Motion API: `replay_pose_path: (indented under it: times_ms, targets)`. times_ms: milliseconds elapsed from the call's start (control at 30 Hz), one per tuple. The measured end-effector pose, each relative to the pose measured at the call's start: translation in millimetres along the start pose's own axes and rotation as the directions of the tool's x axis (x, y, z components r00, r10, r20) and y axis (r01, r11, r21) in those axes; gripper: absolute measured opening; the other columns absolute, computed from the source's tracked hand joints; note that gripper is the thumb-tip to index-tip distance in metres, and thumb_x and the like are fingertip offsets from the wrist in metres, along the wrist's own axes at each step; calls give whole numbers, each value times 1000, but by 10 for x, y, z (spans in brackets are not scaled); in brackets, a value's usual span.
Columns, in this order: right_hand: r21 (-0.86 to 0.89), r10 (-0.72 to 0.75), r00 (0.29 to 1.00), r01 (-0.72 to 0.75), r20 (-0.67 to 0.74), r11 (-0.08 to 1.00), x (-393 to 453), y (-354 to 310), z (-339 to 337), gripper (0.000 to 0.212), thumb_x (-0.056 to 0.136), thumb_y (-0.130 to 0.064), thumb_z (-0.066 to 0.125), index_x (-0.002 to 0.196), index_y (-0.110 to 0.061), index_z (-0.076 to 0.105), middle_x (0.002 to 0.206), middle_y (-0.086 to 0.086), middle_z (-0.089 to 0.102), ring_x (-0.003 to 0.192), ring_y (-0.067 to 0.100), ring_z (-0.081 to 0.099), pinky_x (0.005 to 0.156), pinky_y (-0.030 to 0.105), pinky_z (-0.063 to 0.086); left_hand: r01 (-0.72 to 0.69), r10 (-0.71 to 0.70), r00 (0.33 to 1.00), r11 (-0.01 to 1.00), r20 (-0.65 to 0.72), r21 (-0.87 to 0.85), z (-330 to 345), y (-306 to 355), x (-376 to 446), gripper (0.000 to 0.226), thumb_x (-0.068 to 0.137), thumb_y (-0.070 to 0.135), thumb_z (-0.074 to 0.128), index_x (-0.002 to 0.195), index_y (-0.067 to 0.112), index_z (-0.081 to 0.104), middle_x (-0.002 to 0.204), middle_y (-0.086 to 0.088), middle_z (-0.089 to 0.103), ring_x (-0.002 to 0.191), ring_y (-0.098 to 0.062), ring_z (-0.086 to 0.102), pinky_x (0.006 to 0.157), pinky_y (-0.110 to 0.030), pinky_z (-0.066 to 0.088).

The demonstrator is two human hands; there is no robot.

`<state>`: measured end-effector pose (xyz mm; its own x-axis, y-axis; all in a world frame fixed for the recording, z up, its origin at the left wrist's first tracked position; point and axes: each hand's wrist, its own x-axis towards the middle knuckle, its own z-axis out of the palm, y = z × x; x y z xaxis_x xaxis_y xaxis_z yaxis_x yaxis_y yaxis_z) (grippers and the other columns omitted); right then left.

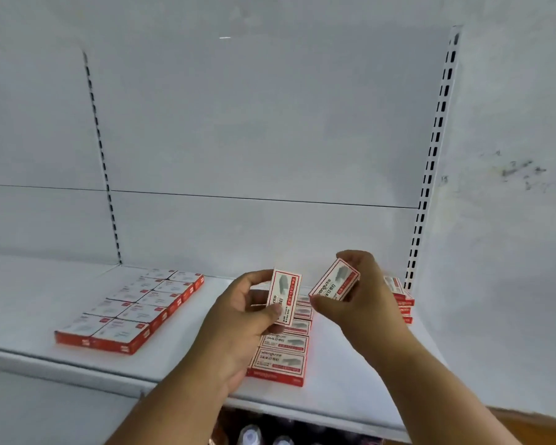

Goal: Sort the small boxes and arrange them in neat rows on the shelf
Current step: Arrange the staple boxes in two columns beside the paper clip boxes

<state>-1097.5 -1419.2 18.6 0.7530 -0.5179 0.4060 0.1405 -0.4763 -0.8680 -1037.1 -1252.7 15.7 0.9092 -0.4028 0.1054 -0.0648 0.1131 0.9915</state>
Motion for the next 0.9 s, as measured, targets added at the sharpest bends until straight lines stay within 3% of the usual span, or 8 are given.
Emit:
replay_pose_path:
  times_ms: [100,167,267,400,567,700,800,900]
  targets:
    - [244,179,983,-165,-34,956,-80,-31,234,50,72,-8,85,104,-26,51,101,2,65,78,21,71,65,34,58,-41,46,999,979,-16,198,-318,-54,1,35,92,7,64,105,40,62,99,7,74,83,-17,75,71,-40,62]
    - [289,232,969,-200,-80,936,-134,10,369,39,75,-8,83,95,-22,53,105,13,65,79,31,72,67,41,58,-92,108,994,923,-22,374,-533,-96,2,25,95,15,63,101,39,63,97,14,72,82,-9,73,68,-30,62]
    - [196,262,951,-229,-162,953,-272,59,534,29,78,-13,81,85,-17,52,91,20,66,69,35,66,55,36,50,-124,136,991,839,16,530,-777,-154,24,21,99,19,57,103,38,66,97,12,70,78,-8,70,50,-13,49]
    - [-77,219,949,-242,-225,967,-451,19,678,27,80,-22,78,73,-13,53,61,3,54,51,17,47,50,30,39,-188,139,982,730,126,657,-937,-208,131,23,102,20,50,108,33,67,108,11,65,84,-9,62,45,-7,39]
    - [-507,169,967,-243,-189,827,-571,-45,764,16,89,-33,66,79,-22,60,80,-6,63,73,13,57,56,21,36,-282,183,959,617,215,735,-987,-311,194,26,103,21,46,109,34,67,114,9,61,96,-5,57,73,-13,46]
    - [-575,94,994,-104,-47,812,-611,-43,720,10,88,-39,66,82,-30,65,89,-15,61,92,10,54,68,23,35,-384,200,923,540,328,749,-998,-305,156,23,99,32,54,117,34,67,114,10,59,108,-8,50,96,-25,47]
    - [-569,106,989,-31,99,822,-646,-66,648,16,78,-43,76,89,-38,66,97,-25,59,99,-1,49,75,9,33,-448,171,892,456,418,769,-1030,-276,131,39,89,45,66,127,37,62,120,17,58,115,-6,45,101,-26,40]
    - [-583,112,984,-13,135,813,-661,-44,589,26,75,-35,80,92,-45,64,103,-26,59,101,-1,50,77,4,31,-475,182,879,428,441,769,-1033,-278,136,44,87,42,70,129,38,60,127,18,58,117,-6,43,103,-26,37]
